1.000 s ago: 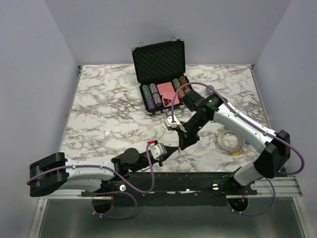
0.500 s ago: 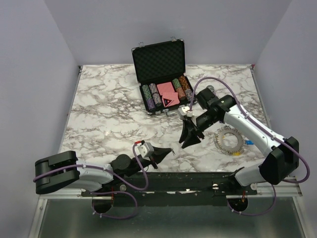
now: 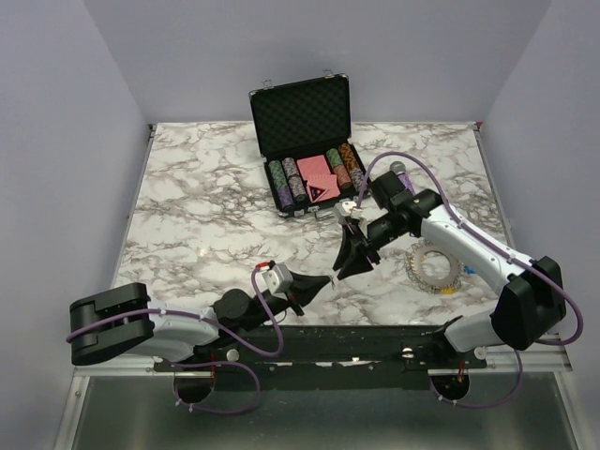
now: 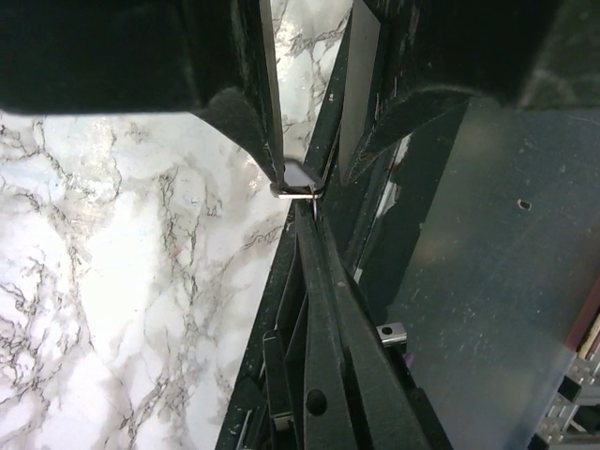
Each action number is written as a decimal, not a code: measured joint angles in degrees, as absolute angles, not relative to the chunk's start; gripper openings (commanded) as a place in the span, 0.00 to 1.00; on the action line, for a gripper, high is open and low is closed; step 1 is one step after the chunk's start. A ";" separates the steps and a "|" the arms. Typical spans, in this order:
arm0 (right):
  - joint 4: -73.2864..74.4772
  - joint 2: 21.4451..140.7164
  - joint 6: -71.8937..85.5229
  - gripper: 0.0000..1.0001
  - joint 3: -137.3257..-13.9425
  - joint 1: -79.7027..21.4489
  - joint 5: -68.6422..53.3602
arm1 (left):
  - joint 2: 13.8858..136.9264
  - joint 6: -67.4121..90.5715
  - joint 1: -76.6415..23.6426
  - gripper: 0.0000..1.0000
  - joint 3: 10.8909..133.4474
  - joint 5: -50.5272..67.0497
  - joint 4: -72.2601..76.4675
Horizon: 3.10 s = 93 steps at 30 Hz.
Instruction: Put the keys on the keyring
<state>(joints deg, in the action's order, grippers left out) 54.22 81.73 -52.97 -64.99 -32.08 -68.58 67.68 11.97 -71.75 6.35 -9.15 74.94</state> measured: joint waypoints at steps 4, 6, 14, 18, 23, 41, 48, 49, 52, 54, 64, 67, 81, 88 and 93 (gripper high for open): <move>51.27 81.30 -50.72 0.37 -63.88 -32.08 -68.79 | 68.49 12.12 -71.75 0.00 7.05 -9.10 74.96; 50.28 80.97 -49.69 0.35 -62.89 -32.08 -68.84 | 68.64 12.14 -71.75 0.00 7.14 -9.08 74.94; 48.53 80.90 -47.88 0.25 -62.30 -32.05 -69.28 | 68.75 12.29 -71.75 0.00 7.38 -9.10 74.96; 48.21 80.90 -47.48 0.22 -62.15 -32.05 -69.93 | 68.75 12.45 -71.75 0.00 7.40 -9.10 74.96; 47.79 80.90 -47.40 0.23 -61.82 -32.08 -70.30 | 68.75 12.53 -71.75 0.00 7.44 -9.13 74.96; 46.74 80.90 -46.59 0.10 -60.66 -32.05 -71.92 | 68.99 13.26 -71.75 0.00 7.77 -9.21 75.37; 46.26 80.90 -46.46 0.00 -60.36 -31.90 -72.29 | 69.36 13.80 -71.75 0.00 7.84 -9.21 75.75; 46.24 80.90 -46.26 0.00 -60.36 -31.88 -72.29 | 69.45 13.87 -71.75 0.00 7.84 -9.23 75.81; 46.13 80.90 -44.95 0.00 -60.36 -31.86 -72.07 | 69.60 14.22 -71.75 0.17 7.84 -9.45 76.03; 46.46 80.90 -44.69 0.00 -60.60 -31.86 -71.61 | 69.60 14.26 -71.75 0.39 7.84 -9.65 76.01; 54.24 81.01 -50.87 0.00 -64.45 -31.90 -65.65 | 62.06 14.87 -71.72 0.97 3.29 -11.07 74.94; 56.84 81.17 -52.88 0.00 -65.25 -32.45 -62.63 | 52.25 14.92 -71.70 0.99 3.36 -11.14 72.79; 62.24 83.42 -55.61 0.00 -68.55 -34.20 -51.86 | 22.52 14.61 -71.20 0.99 6.11 -10.22 26.26; 63.31 84.90 -55.66 0.00 -68.75 -34.52 -51.68 | 33.01 13.45 -71.20 0.95 6.85 -7.86 26.30; 63.66 85.34 -56.12 0.00 -69.17 -34.57 -51.72 | 43.64 10.48 -71.20 0.79 8.93 -6.35 32.88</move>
